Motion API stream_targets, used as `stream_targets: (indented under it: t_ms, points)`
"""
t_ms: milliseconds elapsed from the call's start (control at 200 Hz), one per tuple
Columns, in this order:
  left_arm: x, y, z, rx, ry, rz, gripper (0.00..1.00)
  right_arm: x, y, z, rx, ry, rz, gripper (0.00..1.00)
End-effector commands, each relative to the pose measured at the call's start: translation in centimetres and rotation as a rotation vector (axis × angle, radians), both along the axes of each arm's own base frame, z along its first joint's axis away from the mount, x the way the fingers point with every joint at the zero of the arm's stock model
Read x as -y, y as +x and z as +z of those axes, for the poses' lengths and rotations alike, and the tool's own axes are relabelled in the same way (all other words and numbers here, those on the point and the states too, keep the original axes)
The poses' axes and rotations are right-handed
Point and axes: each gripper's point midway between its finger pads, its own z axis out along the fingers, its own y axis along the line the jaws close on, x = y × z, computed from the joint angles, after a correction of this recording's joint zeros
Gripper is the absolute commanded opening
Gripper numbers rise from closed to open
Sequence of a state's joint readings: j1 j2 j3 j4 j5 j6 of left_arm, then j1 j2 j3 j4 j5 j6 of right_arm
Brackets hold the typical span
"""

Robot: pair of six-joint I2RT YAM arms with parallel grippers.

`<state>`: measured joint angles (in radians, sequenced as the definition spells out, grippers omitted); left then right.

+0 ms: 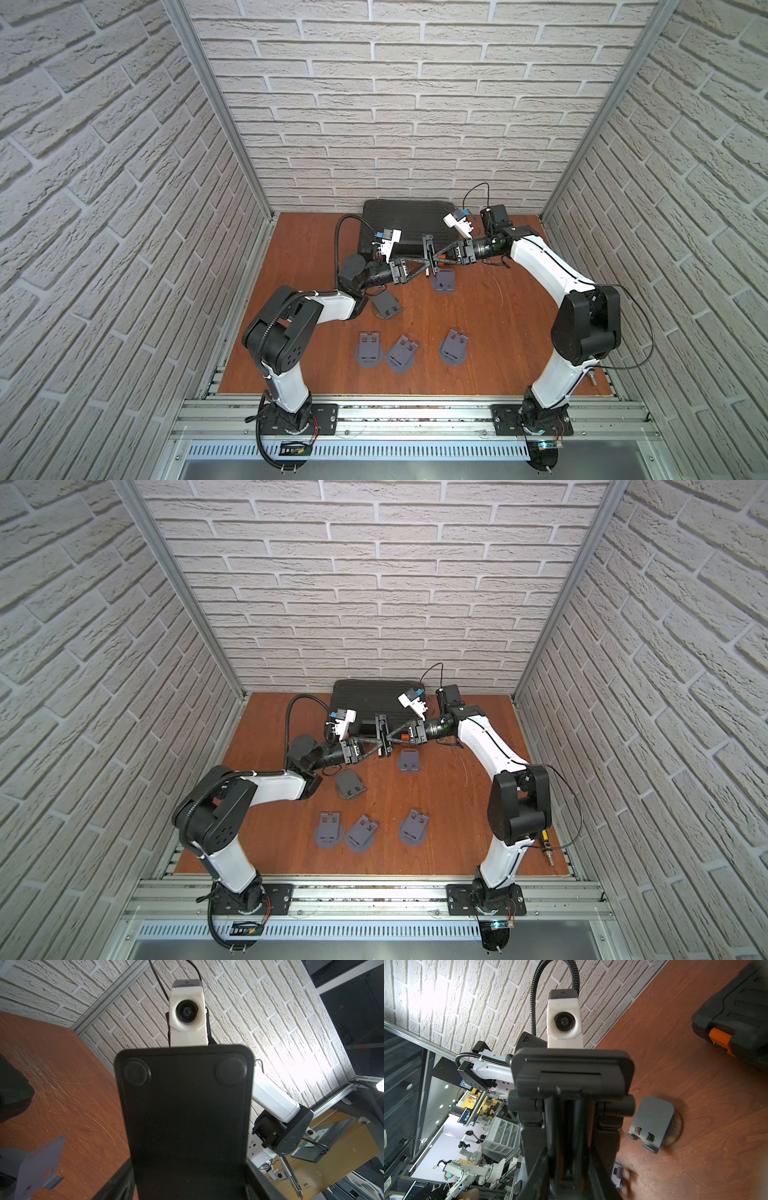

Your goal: Open the phone stand

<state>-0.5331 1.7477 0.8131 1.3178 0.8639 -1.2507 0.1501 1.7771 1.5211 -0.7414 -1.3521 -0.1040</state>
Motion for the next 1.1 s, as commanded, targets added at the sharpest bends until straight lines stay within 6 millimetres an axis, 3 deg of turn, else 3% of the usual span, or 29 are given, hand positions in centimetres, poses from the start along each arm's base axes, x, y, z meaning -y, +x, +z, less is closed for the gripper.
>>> stream_targets:
  t_ms: [0,440,1095]
  points:
    - [-2.4,0.3,2.0,0.100,-0.040,0.045,0.68,0.9,0.1,1.4,0.016,0.035,-0.005,0.07]
    - [-4.0,0.9,1.6,0.089,-0.025,0.052,0.68,0.9,-0.4,1.6,0.013,0.046,0.008,0.07]
    - [-5.8,2.7,3.0,0.106,-0.031,0.069,0.68,0.4,-1.0,1.1,0.000,0.057,0.035,0.07]
